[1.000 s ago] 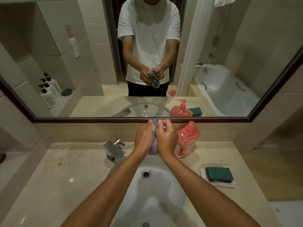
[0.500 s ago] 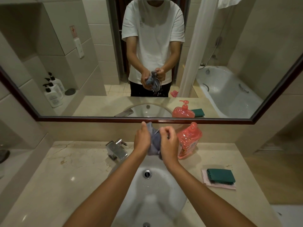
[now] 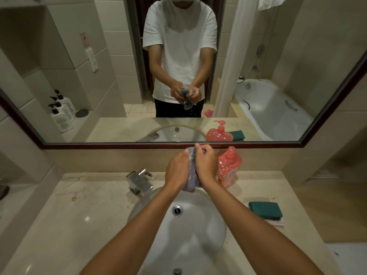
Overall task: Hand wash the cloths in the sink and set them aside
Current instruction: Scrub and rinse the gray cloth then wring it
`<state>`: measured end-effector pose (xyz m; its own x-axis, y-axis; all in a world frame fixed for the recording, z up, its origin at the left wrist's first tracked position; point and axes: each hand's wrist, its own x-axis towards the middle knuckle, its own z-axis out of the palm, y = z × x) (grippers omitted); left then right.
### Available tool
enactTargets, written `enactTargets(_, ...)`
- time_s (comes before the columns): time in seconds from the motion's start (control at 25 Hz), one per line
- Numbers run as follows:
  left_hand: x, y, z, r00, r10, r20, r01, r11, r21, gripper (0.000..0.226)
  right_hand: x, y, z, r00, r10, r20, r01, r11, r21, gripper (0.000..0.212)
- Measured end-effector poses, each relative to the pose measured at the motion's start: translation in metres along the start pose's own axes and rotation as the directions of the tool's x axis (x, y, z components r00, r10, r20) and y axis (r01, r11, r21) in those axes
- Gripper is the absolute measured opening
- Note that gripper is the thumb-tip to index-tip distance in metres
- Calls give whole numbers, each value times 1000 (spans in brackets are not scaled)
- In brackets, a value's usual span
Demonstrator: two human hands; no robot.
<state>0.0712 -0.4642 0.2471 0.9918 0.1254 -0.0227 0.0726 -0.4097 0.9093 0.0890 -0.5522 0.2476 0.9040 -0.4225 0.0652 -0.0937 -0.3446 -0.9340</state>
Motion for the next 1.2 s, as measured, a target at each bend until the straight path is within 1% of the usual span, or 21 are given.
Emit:
enactTargets(0.08, 2, -5, 1, 995, -104, 10, 104, 982, -156, 51, -4, 4, -2, 1000, -1, 29, -2, 993, 121, 26)
enactTargets(0.2, 12, -12, -2, 969, -240, 57, 245, 903, -353, 53, -16, 9, -4, 999, -42, 24, 34, 963, 266, 13)
enactTargets(0.28, 19, -12, -7, 965, -250, 84, 259, 838, -480, 43, -21, 11, -5, 997, -81, 16, 70, 935, 348, 8)
enactTargets(0.32, 20, -11, -10, 969, -232, 91, 246, 830, -500, 37, -24, 14, -6, 994, -106, 15, 93, 926, 365, 7)
enactTargets(0.4, 20, -7, -13, 974, -203, 101, 226, 839, -496, 29, -23, 16, -5, 988, -146, 52, 118, 927, 356, 15)
enactTargets(0.44, 18, -5, -13, 970, -210, 124, 244, 828, -505, 29, -20, 19, -3, 985, -139, 98, 97, 932, 350, 20)
enactTargets(0.52, 9, 2, -9, 940, -245, 237, 338, 762, -553, 38, -16, 22, 2, 971, -101, 216, 14, 927, 375, 34)
enactTargets(0.6, 0, 8, -6, 914, -213, 346, 387, 715, -583, 54, -13, 28, 4, 962, -72, 263, -35, 924, 381, 48)
enactTargets(0.68, -5, 8, -4, 904, -172, 390, 385, 721, -576, 59, -10, 34, 3, 976, -44, 214, -29, 946, 324, 52)
enactTargets(0.76, -8, 7, -6, 903, -159, 400, 367, 770, -522, 58, -7, 38, 0, 989, -17, 146, -25, 958, 284, 48)
enactTargets(0.84, -7, 8, -7, 905, -191, 380, 348, 846, -403, 55, -4, 39, -2, 993, -18, 116, -15, 960, 279, 42)
enactTargets(0.92, -2, 5, -5, 911, -225, 347, 330, 901, -281, 51, -3, 40, -3, 994, -47, 101, 16, 957, 289, 35)
enactTargets(1.04, 7, -3, 4, 948, -153, 279, 196, 972, -132, 48, -3, 36, -3, 996, -70, 54, 48, 943, 330, 17)
enactTargets(1.08, 8, -5, 5, 959, -120, 258, 158, 978, -132, 47, -4, 34, -3, 996, -76, 38, 59, 939, 338, 14)
enactTargets(1.12, 9, -6, 6, 965, -95, 246, 144, 972, -187, 47, -4, 32, -2, 997, -78, 27, 64, 938, 342, 18)
enactTargets(1.2, 7, -7, 9, 967, -95, 235, 182, 905, -384, 44, -2, 28, -3, 999, -37, 4, 33, 937, 346, 29)
